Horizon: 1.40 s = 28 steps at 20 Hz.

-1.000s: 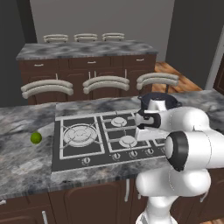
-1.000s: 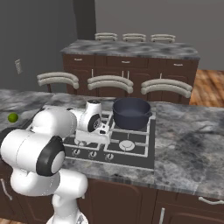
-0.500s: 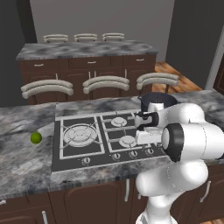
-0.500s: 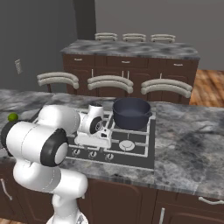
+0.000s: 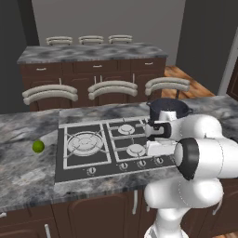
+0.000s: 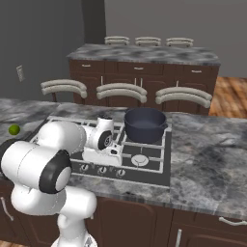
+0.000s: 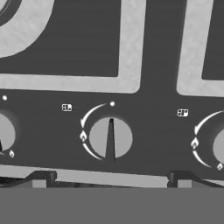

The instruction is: Turn on the burner for the pot on the stove. Wait thirty seconds for the pot to heat up. Then add the lime to the pot.

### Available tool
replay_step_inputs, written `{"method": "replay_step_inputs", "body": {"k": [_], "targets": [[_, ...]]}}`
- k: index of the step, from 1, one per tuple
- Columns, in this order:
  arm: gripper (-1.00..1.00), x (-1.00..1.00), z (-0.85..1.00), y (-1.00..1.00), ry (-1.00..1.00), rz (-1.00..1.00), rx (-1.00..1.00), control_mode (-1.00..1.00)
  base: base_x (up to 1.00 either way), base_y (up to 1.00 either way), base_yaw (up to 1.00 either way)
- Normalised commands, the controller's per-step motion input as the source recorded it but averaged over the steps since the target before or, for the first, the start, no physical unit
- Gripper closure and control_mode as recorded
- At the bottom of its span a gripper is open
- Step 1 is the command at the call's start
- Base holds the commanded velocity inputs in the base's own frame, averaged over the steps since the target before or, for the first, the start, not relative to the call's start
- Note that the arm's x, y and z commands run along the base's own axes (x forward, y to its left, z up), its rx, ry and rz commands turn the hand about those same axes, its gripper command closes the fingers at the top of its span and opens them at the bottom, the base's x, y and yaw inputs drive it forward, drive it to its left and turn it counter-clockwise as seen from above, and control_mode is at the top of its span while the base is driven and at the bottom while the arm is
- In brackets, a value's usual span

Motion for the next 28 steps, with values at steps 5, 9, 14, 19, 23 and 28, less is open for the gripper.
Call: {"method": "replay_step_inputs", "body": {"k": [5,9,14,19,23,28], "targets": [[-1.0,0.14,0.0,0.04,0.0,0.0,0.0,-1.0,0.0,0.0,0.0],[-1.0,0.18,0.0,0.0,0.0,0.0,0.0,-1.0,0.0,0.0,0.0],[-1.0,0.01,-0.05,0.0,0.0,0.0,0.0,-1.0,0.0,0.0,0.0],[-1.0,0.03,-0.22,0.0,0.0,0.0,0.0,-1.0,0.0,0.0,0.0],[-1.0,0.02,-0.11,0.0,0.0,0.0,0.0,-1.0,0.0,0.0,0.0],[-1.0,0.01,-0.01,0.0,0.0,0.0,0.0,-1.0,0.0,0.0,0.0]]}}
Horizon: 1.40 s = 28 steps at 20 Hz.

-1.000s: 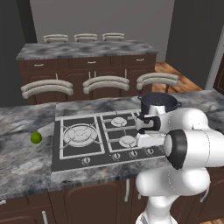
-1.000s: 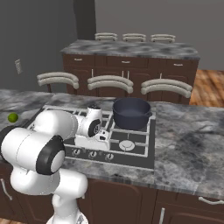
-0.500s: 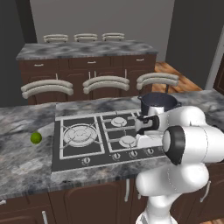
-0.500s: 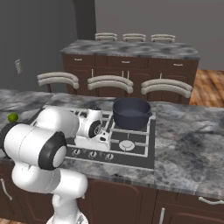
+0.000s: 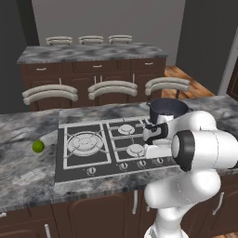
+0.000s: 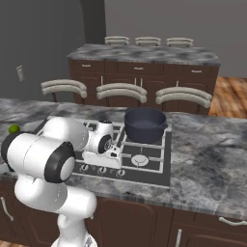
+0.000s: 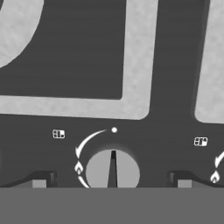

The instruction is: Turn on the burner for the pot on the stove. Wait thirty seconds for the pot to heat up. Then add the lime to the pot.

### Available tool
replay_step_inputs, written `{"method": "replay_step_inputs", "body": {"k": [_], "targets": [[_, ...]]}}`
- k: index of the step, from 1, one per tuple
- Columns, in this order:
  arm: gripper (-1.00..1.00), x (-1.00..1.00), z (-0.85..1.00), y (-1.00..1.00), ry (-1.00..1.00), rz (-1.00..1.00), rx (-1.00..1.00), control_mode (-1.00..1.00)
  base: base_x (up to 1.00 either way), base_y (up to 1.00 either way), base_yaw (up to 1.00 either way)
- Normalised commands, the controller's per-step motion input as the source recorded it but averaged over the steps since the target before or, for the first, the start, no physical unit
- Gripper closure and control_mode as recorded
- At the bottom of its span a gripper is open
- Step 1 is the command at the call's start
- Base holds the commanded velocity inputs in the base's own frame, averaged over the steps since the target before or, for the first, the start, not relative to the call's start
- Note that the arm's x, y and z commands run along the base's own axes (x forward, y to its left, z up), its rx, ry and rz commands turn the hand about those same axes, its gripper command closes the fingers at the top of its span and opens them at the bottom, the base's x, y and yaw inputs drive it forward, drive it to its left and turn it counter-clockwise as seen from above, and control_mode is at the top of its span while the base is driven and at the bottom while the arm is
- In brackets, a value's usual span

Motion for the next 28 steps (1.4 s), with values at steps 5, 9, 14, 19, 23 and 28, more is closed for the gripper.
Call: {"method": "replay_step_inputs", "body": {"k": [5,9,14,19,23,28], "targets": [[-1.0,0.04,-0.09,0.0,0.0,0.0,0.0,-1.0,0.0,0.0,0.0],[-1.0,0.02,-0.22,0.0,0.0,0.0,0.0,-1.0,0.0,0.0,0.0],[-1.0,0.0,-0.14,0.0,0.0,0.0,0.0,-1.0,0.0,0.0,0.0],[-1.0,0.0,0.0,0.0,0.0,0.0,0.0,-1.0,0.0,0.0,0.0],[1.0,0.0,0.0,0.0,0.0,0.0,0.0,-1.0,0.0,0.0,0.0],[1.0,0.0,0.0,0.0,0.0,0.0,0.0,-1.0,0.0,0.0,0.0]]}}
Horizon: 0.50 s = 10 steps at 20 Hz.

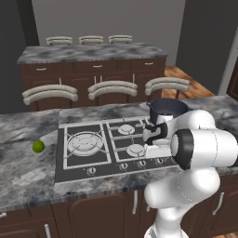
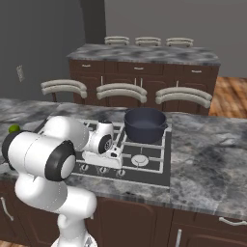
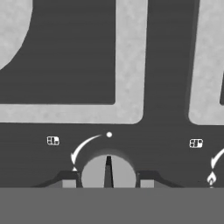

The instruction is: Turn on the burner for the pot on the stove. Wait thirty seconds for the pot to heat up. Then add the lime to the pot.

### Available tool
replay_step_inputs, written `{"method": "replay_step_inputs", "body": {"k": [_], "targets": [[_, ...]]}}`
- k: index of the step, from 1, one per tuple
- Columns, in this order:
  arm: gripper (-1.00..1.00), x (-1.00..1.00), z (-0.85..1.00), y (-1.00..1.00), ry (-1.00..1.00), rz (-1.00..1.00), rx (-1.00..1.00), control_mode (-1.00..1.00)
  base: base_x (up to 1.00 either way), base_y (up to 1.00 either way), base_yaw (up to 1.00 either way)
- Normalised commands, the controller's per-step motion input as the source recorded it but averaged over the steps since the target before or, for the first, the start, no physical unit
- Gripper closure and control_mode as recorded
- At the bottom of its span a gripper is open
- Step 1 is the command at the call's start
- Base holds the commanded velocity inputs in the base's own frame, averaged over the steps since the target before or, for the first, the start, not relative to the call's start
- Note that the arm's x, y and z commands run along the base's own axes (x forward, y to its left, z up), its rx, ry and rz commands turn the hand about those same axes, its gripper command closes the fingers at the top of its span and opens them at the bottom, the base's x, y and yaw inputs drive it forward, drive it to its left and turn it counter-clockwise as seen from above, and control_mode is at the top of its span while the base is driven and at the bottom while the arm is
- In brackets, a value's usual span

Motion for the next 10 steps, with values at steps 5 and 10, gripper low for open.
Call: {"method": "replay_step_inputs", "body": {"k": [5,10], "targets": [[1.0,0.0,0.0,0.0,0.0,0.0,0.0,-1.0,0.0,0.0,0.0],[1.0,0.0,-0.08,0.0,0.0,0.01,0.0,-1.0,0.0,0.0,0.0]]}}
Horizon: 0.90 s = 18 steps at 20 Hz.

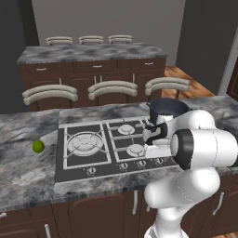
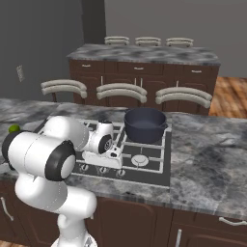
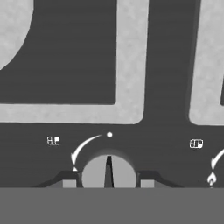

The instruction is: Turn on the burner for the pot on the stove. Wait thirty seconds for the pot to heat up. Then add the lime to the pot.

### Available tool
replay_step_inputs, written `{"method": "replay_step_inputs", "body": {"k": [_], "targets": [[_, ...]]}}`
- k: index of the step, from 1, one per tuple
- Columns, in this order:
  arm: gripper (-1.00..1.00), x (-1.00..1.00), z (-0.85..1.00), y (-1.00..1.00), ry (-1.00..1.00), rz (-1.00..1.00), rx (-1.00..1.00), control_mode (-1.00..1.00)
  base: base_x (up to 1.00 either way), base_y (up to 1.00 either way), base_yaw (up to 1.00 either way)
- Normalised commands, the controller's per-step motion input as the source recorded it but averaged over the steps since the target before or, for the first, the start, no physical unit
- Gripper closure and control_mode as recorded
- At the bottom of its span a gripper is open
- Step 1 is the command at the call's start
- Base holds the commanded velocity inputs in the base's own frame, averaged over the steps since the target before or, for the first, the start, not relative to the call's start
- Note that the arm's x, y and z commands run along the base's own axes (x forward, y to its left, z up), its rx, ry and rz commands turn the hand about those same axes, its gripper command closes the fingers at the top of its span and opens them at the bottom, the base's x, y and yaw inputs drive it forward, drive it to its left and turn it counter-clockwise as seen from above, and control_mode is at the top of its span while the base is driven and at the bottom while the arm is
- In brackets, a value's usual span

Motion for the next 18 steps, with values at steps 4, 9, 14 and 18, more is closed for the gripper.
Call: {"method": "replay_step_inputs", "body": {"k": [4,9,14,18], "targets": [[1.0,-0.06,-0.06,0.0,0.0,0.16,0.0,-1.0,0.0,0.0,0.0],[1.0,-0.11,-0.09,0.0,0.0,0.26,0.04,-1.0,0.0,0.0,0.0],[1.0,-0.11,-0.12,0.0,0.0,0.29,0.05,-1.0,0.0,0.0,0.0],[1.0,-0.05,-0.07,0.0,0.02,0.28,0.05,-1.0,0.0,0.0,0.0]]}}
